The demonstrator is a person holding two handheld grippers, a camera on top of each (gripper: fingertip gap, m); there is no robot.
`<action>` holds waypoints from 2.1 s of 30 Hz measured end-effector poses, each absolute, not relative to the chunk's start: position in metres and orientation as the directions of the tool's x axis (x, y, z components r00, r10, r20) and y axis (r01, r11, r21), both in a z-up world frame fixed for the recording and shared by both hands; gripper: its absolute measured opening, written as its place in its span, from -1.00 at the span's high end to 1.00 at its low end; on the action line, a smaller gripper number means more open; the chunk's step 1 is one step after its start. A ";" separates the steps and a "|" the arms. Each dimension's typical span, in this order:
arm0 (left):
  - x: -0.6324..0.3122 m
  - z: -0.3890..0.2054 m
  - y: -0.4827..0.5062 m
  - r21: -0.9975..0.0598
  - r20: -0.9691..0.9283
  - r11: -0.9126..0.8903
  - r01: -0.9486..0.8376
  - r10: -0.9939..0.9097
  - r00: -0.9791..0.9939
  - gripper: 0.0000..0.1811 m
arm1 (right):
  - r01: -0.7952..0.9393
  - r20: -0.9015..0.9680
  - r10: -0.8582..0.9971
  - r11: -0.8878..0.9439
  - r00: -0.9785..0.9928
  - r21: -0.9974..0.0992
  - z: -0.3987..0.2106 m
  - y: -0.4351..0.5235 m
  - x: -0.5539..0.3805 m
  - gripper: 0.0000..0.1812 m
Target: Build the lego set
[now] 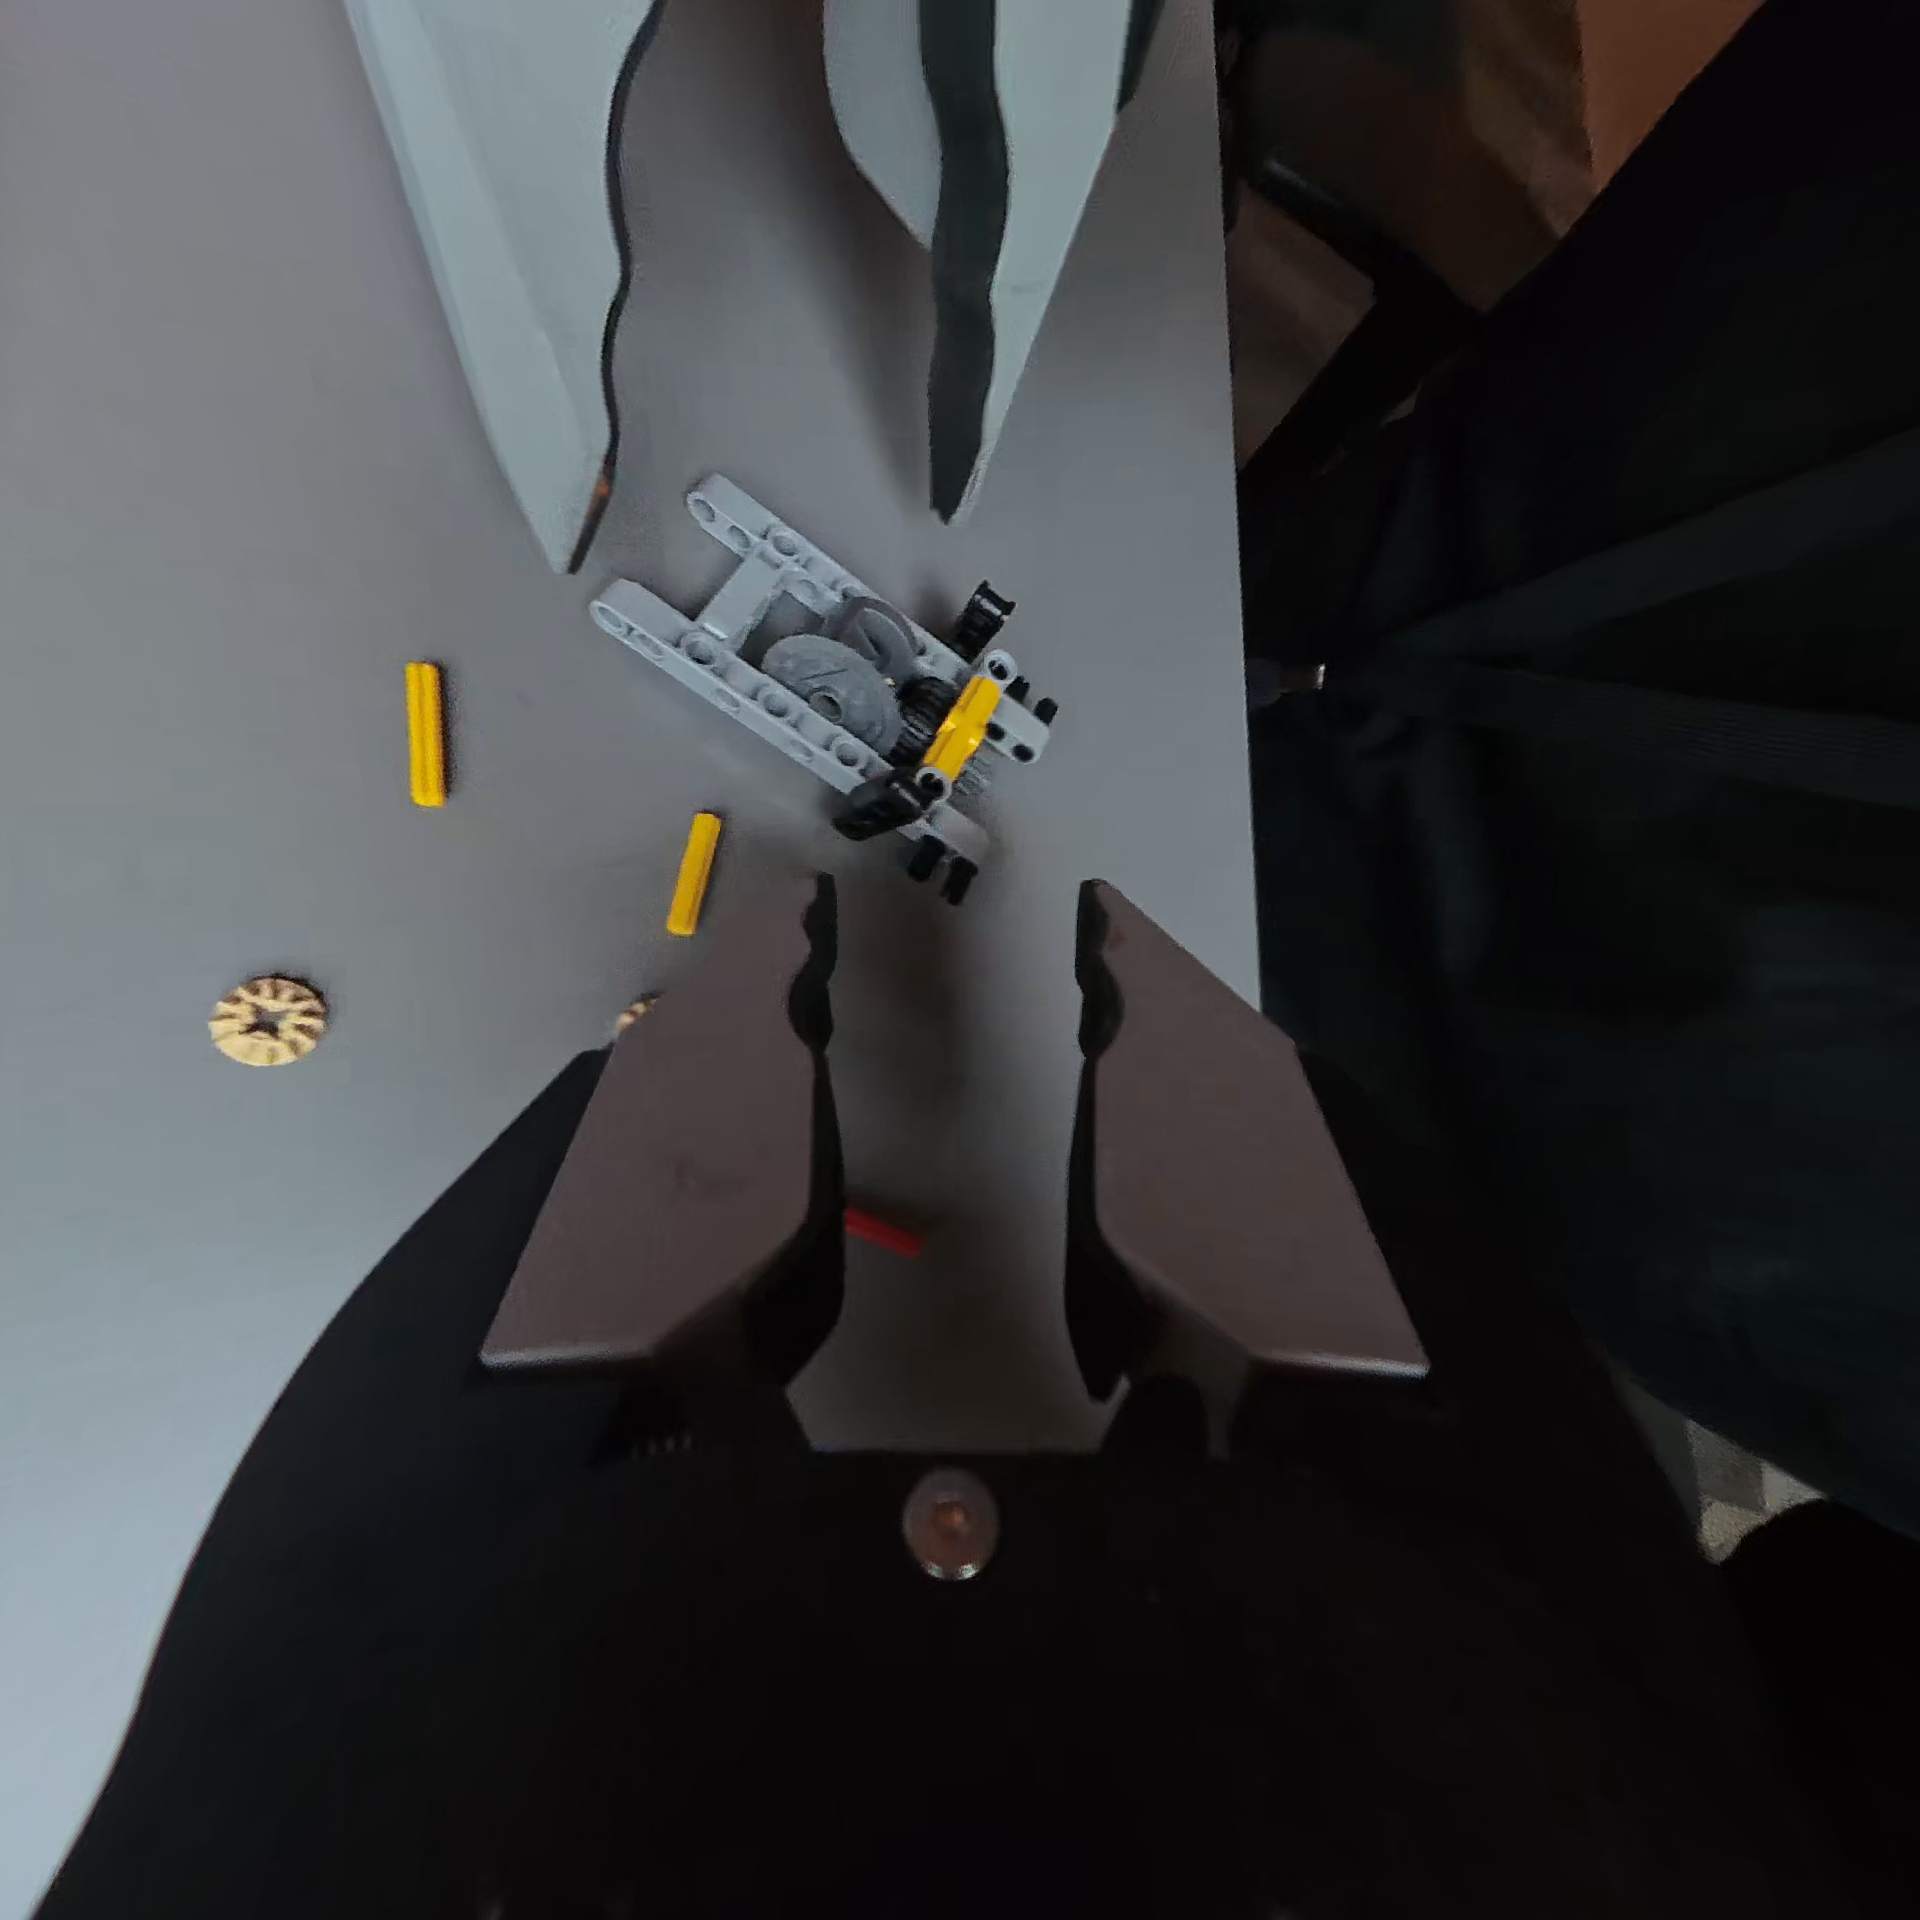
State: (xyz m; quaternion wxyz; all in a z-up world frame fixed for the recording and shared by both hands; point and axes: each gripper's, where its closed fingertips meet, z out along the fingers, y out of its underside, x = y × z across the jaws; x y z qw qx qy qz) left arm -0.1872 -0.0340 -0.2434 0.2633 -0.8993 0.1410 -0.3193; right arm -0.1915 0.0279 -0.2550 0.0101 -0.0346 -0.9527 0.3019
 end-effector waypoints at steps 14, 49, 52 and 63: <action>-0.185 -0.259 -0.029 -0.546 0.391 -0.834 0.080 -0.169 0.905 0.61 | -0.127 0.087 -0.093 0.796 -0.992 -0.592 -0.268 0.027 -0.199 0.38; -0.187 -0.262 -0.014 -0.604 0.360 -0.797 0.013 -0.258 0.897 0.82 | 0.417 -0.377 0.187 0.524 -0.907 -0.743 -0.252 0.025 -0.187 0.55; -0.186 -0.263 -0.014 -0.607 0.346 -0.794 -0.016 -0.283 0.894 0.82 | 0.343 -0.290 0.184 0.497 -0.939 -0.797 -0.241 0.026 -0.193 0.66; -0.180 -0.263 -0.011 -0.620 0.344 -0.781 -0.073 -0.354 0.869 0.82 | 0.112 -0.100 0.056 0.661 -0.993 -0.742 -0.250 0.014 -0.175 1.00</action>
